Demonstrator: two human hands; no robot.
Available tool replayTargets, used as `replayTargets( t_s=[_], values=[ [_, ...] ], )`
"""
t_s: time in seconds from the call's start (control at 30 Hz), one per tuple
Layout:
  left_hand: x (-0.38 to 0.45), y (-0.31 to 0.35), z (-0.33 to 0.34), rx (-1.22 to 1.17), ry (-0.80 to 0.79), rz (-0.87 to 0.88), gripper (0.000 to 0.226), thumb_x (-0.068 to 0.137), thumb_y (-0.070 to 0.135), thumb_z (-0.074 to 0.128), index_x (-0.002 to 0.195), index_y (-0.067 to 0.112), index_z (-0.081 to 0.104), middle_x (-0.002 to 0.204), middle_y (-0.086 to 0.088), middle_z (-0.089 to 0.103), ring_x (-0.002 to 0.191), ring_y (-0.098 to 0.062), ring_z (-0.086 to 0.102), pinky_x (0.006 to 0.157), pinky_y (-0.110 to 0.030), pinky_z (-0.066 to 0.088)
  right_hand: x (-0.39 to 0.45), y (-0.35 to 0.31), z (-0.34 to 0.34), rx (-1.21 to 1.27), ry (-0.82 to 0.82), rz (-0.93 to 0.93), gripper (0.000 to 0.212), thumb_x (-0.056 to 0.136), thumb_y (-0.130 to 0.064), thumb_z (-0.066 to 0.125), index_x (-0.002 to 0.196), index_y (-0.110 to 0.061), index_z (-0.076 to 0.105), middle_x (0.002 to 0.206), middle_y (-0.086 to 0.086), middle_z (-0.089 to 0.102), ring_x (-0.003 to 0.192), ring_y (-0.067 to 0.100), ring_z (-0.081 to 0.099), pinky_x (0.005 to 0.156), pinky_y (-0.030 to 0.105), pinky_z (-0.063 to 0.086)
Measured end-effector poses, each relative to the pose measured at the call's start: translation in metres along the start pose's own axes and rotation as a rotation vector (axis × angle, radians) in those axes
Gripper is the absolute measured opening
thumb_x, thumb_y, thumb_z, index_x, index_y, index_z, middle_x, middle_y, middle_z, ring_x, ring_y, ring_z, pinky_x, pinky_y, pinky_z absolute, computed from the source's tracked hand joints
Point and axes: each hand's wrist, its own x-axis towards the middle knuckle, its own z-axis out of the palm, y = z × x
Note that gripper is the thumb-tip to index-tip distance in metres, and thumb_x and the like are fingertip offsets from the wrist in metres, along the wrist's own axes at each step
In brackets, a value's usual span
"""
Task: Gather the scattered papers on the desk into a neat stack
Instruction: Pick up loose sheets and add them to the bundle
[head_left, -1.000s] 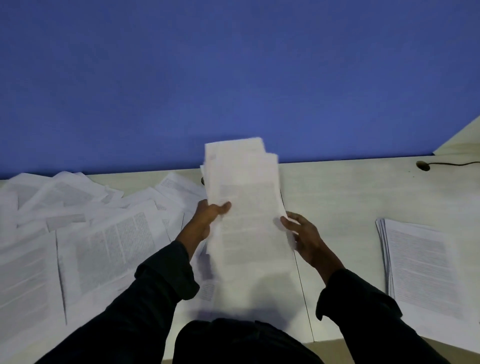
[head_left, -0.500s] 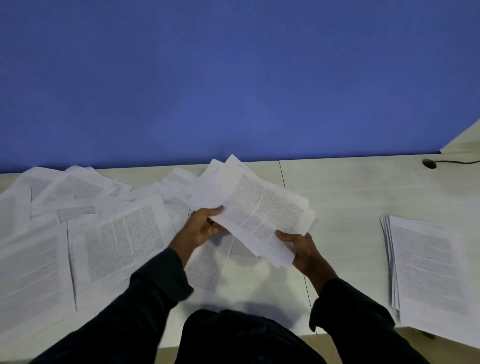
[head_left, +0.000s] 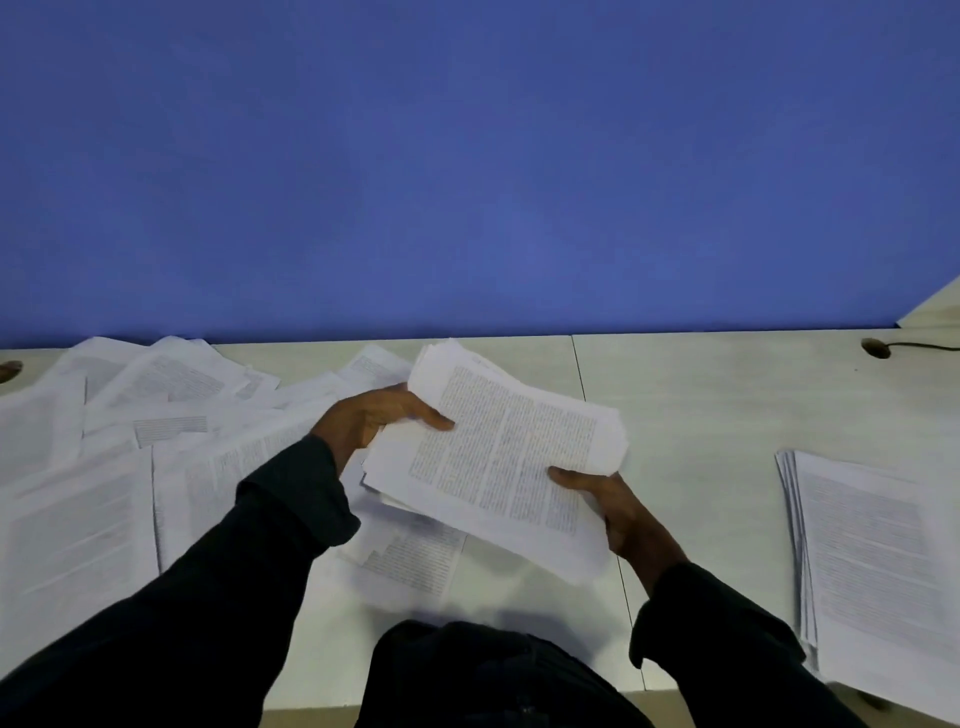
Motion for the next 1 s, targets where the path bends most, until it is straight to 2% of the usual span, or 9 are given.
replayTargets(
  t_s=[0.13, 0.23, 0.3, 0.47, 0.6, 0.67, 0.77, 0.9, 1.0],
  values=[
    [0.006, -0.016, -0.014, -0.276, 0.055, 0.029, 0.060, 0.081, 0.023, 0.082, 0.136, 0.011, 0.061, 0.133, -0.016, 0.066, 0.120, -0.035, 0.064, 0.110, -0.057, 0.044, 0.002, 0.006, -0.013, 0.081, 0.111, -0.052, 0.051, 0.087, 0.002, 0.075, 0.136, -0.006, 0.062, 0.136, 0.022, 0.065, 0.126, 0.047, 0.061, 0.096, 0.068, 0.052],
    [0.012, -0.031, 0.004, -0.703, 0.222, 0.140, 0.050, 0.090, 0.033, 0.074, 0.129, 0.005, 0.063, 0.125, -0.016, 0.070, 0.114, -0.037, 0.068, 0.101, -0.060, 0.051, 0.006, 0.012, -0.011, 0.182, 0.239, -0.129, 0.048, 0.087, 0.001, 0.074, 0.133, -0.004, 0.064, 0.132, 0.020, 0.069, 0.123, 0.044, 0.064, 0.094, 0.065, 0.055],
    [0.021, -0.033, 0.036, -0.796, 0.292, 0.207, 0.055, 0.084, 0.036, 0.078, 0.129, 0.007, 0.063, 0.124, -0.015, 0.071, 0.113, -0.038, 0.069, 0.093, -0.058, 0.056, 0.011, 0.018, 0.001, 0.203, 0.228, -0.151, 0.047, 0.090, 0.002, 0.071, 0.136, -0.004, 0.062, 0.134, 0.018, 0.069, 0.123, 0.042, 0.065, 0.097, 0.067, 0.053],
    [0.039, -0.039, 0.076, -0.668, 0.528, 0.325, 0.055, 0.076, -0.007, 0.081, 0.128, 0.005, 0.064, 0.117, -0.010, 0.073, 0.107, -0.033, 0.071, 0.077, -0.040, 0.063, 0.016, 0.023, 0.011, 0.129, 0.122, -0.110, 0.064, 0.084, -0.001, 0.079, 0.143, -0.008, 0.056, 0.140, 0.019, 0.064, 0.128, 0.041, 0.061, 0.103, 0.067, 0.049],
    [0.025, -0.037, 0.035, -0.436, 0.305, 0.384, 0.052, 0.079, -0.007, 0.076, 0.127, 0.010, 0.065, 0.121, -0.007, 0.074, 0.115, -0.030, 0.069, 0.088, -0.039, 0.059, -0.002, -0.010, -0.027, -0.105, 0.211, -0.058, 0.067, 0.076, -0.013, 0.085, 0.138, -0.003, 0.062, 0.138, 0.013, 0.066, 0.122, 0.033, 0.065, 0.095, 0.041, 0.058],
    [0.019, -0.029, 0.023, -0.254, 0.188, 0.322, 0.051, 0.081, 0.001, 0.078, 0.128, 0.016, 0.065, 0.121, -0.004, 0.074, 0.114, -0.028, 0.069, 0.090, -0.041, 0.058, 0.000, -0.028, -0.031, -0.082, 0.197, 0.013, 0.048, 0.090, -0.023, 0.075, 0.135, -0.009, 0.063, 0.135, 0.014, 0.069, 0.117, 0.033, 0.070, 0.092, 0.041, 0.059],
    [0.024, -0.015, 0.034, -0.137, 0.058, 0.183, 0.057, 0.076, 0.015, 0.085, 0.128, 0.025, 0.063, 0.120, -0.002, 0.074, 0.113, -0.028, 0.069, 0.096, -0.048, 0.056, 0.007, -0.055, 0.006, -0.246, 0.093, 0.037, 0.052, 0.088, -0.046, 0.074, 0.132, -0.020, 0.066, 0.127, 0.005, 0.074, 0.115, 0.030, 0.072, 0.096, 0.046, 0.059],
    [0.038, -0.013, 0.052, -0.114, 0.057, 0.233, 0.061, 0.077, 0.021, 0.087, 0.131, 0.027, 0.060, 0.126, -0.002, 0.071, 0.120, -0.028, 0.065, 0.102, -0.055, 0.052, 0.017, -0.068, 0.039, -0.190, 0.079, -0.131, 0.034, 0.087, -0.016, 0.081, 0.120, -0.011, 0.072, 0.116, 0.009, 0.078, 0.109, 0.028, 0.075, 0.093, 0.044, 0.061],
    [0.034, -0.014, 0.045, -0.136, 0.115, 0.268, 0.054, 0.080, 0.017, 0.085, 0.129, 0.021, 0.062, 0.124, -0.004, 0.072, 0.118, -0.028, 0.067, 0.102, -0.056, 0.052, 0.021, -0.072, 0.031, -0.163, 0.134, -0.212, 0.036, 0.085, -0.011, 0.081, 0.120, -0.015, 0.071, 0.113, 0.003, 0.079, 0.106, 0.026, 0.075, 0.090, 0.045, 0.062]
  ],
)
